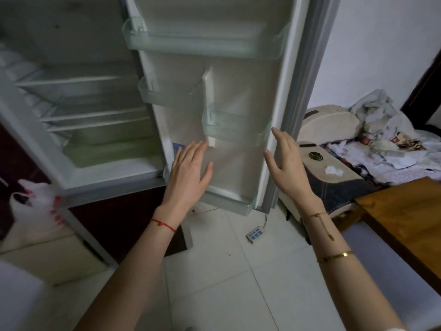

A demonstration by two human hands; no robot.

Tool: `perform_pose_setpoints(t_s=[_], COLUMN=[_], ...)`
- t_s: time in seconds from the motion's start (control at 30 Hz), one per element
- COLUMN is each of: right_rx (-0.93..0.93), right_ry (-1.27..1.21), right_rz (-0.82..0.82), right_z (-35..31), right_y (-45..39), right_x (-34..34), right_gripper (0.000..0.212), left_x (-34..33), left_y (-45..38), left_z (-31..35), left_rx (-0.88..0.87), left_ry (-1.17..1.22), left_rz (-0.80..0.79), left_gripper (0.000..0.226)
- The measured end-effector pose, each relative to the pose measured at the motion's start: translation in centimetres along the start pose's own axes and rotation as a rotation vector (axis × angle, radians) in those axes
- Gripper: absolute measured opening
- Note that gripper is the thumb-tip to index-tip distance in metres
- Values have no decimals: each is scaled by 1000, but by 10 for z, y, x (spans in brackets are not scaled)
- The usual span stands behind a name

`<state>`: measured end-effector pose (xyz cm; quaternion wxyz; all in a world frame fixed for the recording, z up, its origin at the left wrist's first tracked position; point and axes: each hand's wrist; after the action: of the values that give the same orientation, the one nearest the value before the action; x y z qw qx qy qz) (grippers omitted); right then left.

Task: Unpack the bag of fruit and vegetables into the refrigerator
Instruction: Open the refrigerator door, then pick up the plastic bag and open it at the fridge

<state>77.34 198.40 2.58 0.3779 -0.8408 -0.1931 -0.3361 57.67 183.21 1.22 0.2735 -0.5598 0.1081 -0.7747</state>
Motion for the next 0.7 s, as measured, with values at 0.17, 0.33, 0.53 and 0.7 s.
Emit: perform_pose_setpoints(t_s=[0.17, 0.33, 0.53, 0.7], right_rx=[56, 135, 222, 271], right_ry=[-16, -84, -154, -227], right_rz=[-154, -288, -436, -528], right_z=[-34, -69, -110, -144], right_y=[21, 33, 42, 46], right_x=[-36, -75, -123, -166], right_gripper=[55, 52, 48, 47], left_x=[28, 61, 92, 109], left_y=[63, 126, 203, 256], left_z=[-31, -64, -94, -115], left_rx=[140, 331, 531, 713], left_ry=[-55, -142, -150, -173], left_rz=[-13, 8, 49, 102], left_gripper=[49, 46, 43, 37])
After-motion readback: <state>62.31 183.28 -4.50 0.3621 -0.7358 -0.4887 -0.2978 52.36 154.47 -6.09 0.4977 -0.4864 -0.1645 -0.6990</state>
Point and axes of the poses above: each hand's wrist, its own y-axis away from the middle knuckle, its own x-axis out of the back of the hand, z = x × y, and after that the axes turned 6 degrees about -z, right-handed
